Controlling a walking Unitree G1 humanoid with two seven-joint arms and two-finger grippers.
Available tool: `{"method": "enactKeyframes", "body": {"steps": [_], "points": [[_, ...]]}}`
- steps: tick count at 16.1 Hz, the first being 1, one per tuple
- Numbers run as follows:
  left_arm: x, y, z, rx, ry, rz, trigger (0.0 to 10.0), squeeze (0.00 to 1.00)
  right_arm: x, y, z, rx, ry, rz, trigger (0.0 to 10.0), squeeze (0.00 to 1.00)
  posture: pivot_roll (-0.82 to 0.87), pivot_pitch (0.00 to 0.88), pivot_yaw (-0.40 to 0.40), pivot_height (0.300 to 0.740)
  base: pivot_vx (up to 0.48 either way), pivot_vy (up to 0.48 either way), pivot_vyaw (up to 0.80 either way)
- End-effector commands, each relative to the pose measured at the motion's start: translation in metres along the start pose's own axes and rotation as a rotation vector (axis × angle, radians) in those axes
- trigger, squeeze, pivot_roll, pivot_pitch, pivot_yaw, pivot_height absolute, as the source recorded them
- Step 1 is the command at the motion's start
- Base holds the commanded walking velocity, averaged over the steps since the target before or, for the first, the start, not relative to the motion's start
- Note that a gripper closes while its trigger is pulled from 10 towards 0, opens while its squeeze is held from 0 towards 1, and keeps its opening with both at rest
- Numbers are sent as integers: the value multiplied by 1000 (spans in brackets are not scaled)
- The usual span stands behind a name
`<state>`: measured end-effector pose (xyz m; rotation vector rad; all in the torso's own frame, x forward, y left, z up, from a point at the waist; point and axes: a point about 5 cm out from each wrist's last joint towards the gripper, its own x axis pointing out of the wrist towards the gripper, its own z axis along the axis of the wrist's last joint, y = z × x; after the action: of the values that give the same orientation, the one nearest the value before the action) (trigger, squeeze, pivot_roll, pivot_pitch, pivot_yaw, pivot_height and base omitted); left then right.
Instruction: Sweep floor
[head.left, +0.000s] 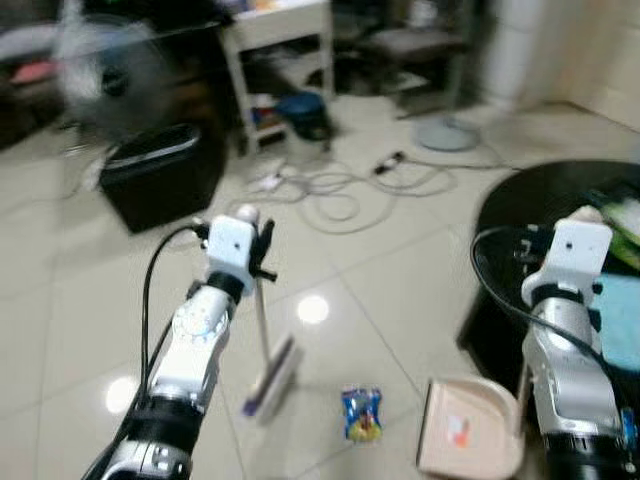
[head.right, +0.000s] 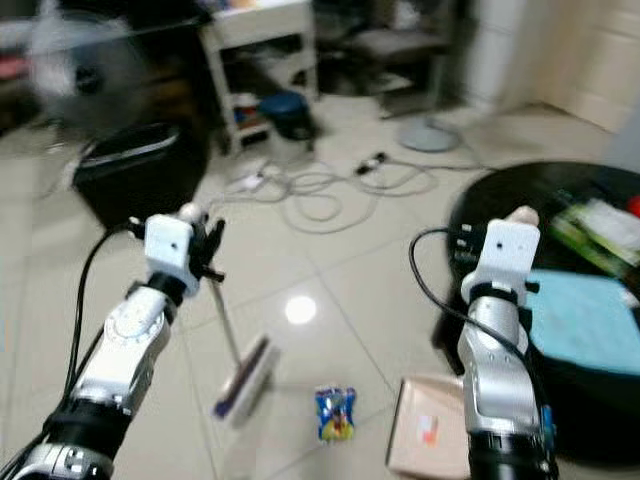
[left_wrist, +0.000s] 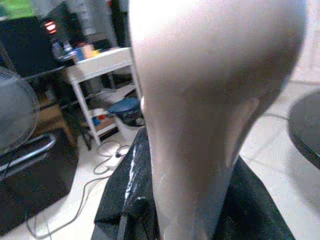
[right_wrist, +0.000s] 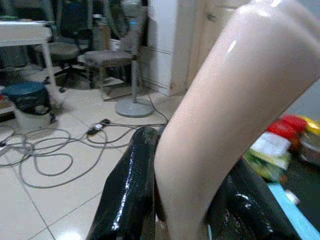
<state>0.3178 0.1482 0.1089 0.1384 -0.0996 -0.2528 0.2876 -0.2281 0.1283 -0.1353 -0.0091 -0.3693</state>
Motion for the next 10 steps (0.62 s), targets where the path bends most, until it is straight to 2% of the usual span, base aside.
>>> {"method": "enactKeyframes", "body": {"steps": [1, 10], "points": [[0, 12, 6, 25, -21, 34, 10000, 0, 1, 12, 10, 39, -41, 35, 10000, 0, -59, 0, 82, 740, 0, 0, 0], [0, 15, 4, 31, -13, 45, 10000, 0, 0, 12, 9, 30, -66, 30, 10000, 0, -54, 0, 74, 740, 0, 0, 0]]}}
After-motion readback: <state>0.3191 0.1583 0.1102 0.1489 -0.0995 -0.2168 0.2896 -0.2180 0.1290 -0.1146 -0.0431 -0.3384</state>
